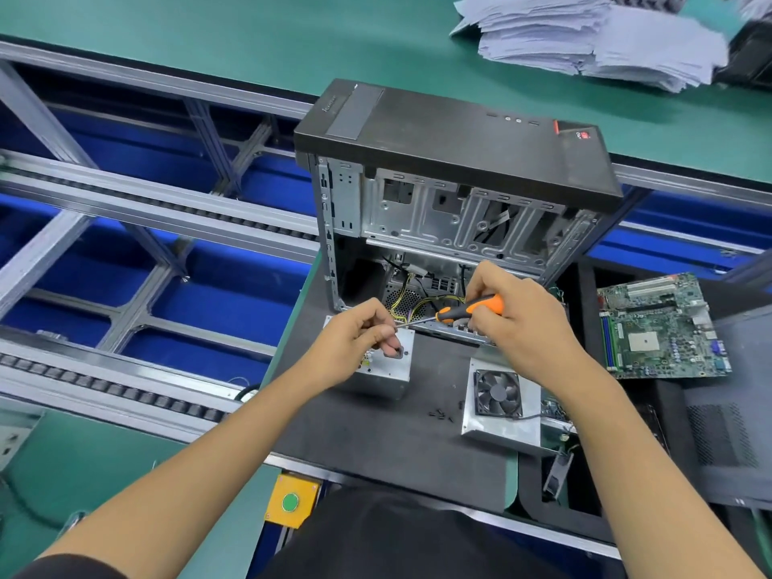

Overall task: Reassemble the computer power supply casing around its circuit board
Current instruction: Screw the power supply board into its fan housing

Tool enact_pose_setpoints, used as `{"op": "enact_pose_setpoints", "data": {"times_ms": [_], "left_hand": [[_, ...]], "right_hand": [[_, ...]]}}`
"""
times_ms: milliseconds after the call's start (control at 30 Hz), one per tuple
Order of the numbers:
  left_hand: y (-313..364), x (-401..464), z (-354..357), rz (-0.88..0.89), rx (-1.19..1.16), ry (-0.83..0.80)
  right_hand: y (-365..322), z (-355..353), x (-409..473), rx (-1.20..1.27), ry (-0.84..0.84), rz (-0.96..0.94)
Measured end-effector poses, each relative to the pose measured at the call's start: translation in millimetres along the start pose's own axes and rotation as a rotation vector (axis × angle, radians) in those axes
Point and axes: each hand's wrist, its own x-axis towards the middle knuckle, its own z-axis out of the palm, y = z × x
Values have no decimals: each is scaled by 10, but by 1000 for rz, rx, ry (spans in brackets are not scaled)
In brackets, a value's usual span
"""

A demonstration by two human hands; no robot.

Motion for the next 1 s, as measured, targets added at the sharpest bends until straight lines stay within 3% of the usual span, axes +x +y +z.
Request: {"op": "enact_pose_setpoints", "data": {"times_ms": [267, 600, 833, 1000], "left_hand": [[77, -29, -81, 19, 45, -41], [385, -207, -312, -11, 290, -132], [349, -370, -291, -69, 172, -117], [251, -226, -233, -97, 178, -137]], "right_hand": [[-92, -16, 10, 16, 11, -4], [-244, -86, 25, 69, -32, -51], [-352, -126, -18, 132, -66, -94], [-267, -93, 6, 220, -55, -19]]}}
